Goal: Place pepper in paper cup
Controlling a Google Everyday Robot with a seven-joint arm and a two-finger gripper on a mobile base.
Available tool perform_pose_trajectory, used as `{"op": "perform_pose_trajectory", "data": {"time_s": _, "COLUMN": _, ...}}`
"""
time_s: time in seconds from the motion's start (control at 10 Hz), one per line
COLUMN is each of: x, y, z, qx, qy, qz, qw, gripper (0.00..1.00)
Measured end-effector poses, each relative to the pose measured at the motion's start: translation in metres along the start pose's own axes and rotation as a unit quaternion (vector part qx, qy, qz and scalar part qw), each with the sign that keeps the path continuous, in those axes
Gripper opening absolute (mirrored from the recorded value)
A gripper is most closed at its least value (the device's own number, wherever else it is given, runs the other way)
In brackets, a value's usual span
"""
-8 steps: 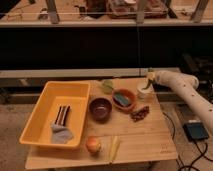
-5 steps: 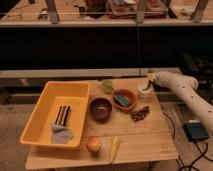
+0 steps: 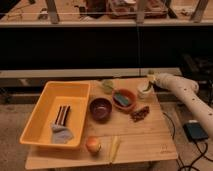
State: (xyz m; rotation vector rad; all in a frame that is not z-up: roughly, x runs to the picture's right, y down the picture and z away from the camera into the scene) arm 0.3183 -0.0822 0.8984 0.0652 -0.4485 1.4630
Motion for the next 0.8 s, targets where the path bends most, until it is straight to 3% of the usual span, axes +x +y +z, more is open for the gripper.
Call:
{"op": "perform_pose_trajectory", "data": {"time_s": 0.2, "x": -0.0017, "y": 0.0033, "z": -0.0004, "qx": -0.010, "qy": 0.000, "qz": 0.003, "qw": 0.9999, "gripper": 0.77}}
{"op": "perform_pose_trajectory", "data": {"time_s": 0.3, "x": -0.0037, "y": 0.0057, "z": -0.0002, "qx": -0.014, "qy": 0.000, "qz": 0.004, "qw": 0.9999, "gripper": 0.80}}
{"op": "perform_pose_trajectory", "data": {"time_s": 0.8, "x": -0.0067, "y": 0.0104, "z": -0.0041, "qx": -0.035, "qy": 0.001, "qz": 0.009, "qw": 0.9994, "gripper": 0.80}}
